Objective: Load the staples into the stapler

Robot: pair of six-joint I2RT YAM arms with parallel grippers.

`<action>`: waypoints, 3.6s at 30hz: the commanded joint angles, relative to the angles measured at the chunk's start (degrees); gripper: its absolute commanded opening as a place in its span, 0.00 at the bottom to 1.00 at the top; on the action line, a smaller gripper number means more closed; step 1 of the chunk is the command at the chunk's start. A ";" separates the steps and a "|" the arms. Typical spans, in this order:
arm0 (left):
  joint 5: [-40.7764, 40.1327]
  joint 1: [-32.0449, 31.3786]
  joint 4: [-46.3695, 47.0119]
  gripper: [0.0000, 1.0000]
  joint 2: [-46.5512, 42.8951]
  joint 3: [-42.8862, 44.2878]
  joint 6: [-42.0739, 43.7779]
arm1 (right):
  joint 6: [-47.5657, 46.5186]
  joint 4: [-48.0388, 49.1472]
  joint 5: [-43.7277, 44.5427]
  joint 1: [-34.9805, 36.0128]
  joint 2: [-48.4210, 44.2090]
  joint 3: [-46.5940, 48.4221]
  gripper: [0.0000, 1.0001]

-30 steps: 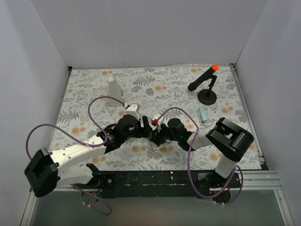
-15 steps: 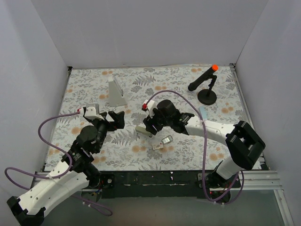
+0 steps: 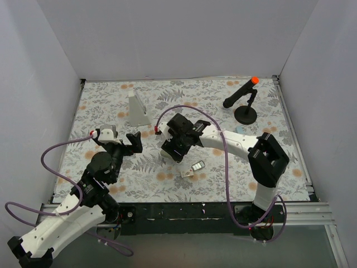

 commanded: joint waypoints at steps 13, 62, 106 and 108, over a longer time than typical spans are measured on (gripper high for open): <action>-0.47 0.27 -0.20 0.97 -0.93 -0.64 1.97 | -1.04 -11.33 8.90 4.73 8.33 11.88 0.50; 2.17 0.27 -1.17 0.98 -1.28 -0.29 1.27 | 5.02 -13.97 19.28 -10.46 3.16 7.68 0.01; -6.09 0.35 -3.81 0.98 -14.10 0.41 -3.13 | 14.16 6.75 25.33 -31.74 -51.75 -21.85 0.82; -6.27 0.35 -3.02 0.98 -15.86 0.41 -3.39 | 13.64 8.79 28.49 -31.65 -61.16 -25.89 0.85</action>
